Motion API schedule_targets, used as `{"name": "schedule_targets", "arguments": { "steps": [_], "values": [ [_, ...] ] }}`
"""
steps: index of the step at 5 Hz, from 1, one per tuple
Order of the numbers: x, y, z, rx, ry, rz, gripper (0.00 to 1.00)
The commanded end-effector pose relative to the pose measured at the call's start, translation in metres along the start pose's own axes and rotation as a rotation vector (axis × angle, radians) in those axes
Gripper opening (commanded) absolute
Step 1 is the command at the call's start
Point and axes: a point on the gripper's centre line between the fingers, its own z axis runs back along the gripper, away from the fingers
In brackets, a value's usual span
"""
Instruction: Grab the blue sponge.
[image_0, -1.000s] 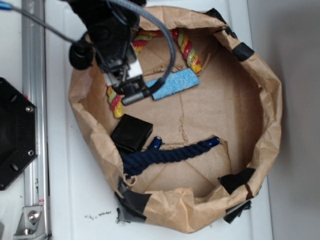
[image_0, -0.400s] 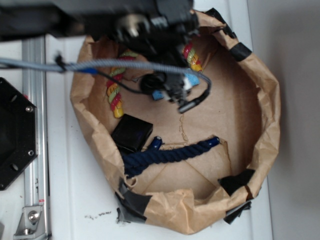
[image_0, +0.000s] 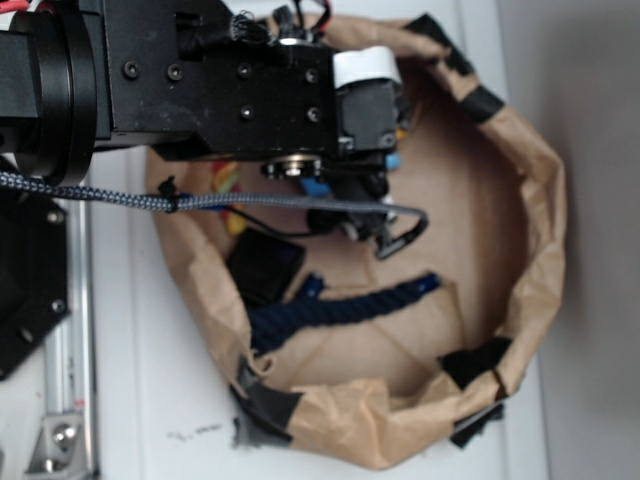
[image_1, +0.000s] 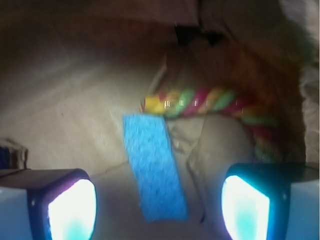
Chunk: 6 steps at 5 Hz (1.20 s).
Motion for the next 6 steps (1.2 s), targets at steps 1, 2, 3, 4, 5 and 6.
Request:
{"name": "schedule_targets", "arguments": {
  "steps": [1,2,3,4,5,6],
  "values": [
    [0.014,-0.011,-0.026,-0.214,0.064,-0.018,1.00],
    [0.005,-0.020,-0.037,-0.200,0.095,-0.090,1.00],
    [-0.005,-0.020,-0.038,-0.203,0.087,-0.134,0.00],
    [-0.010,-0.021,-0.032,-0.215,0.085,-0.168,0.00],
    [-0.010,-0.028,-0.023,-0.202,0.053,-0.207,0.00],
    [-0.006,-0.030,-0.013,-0.177,0.017,-0.228,0.00]
  ]
}}
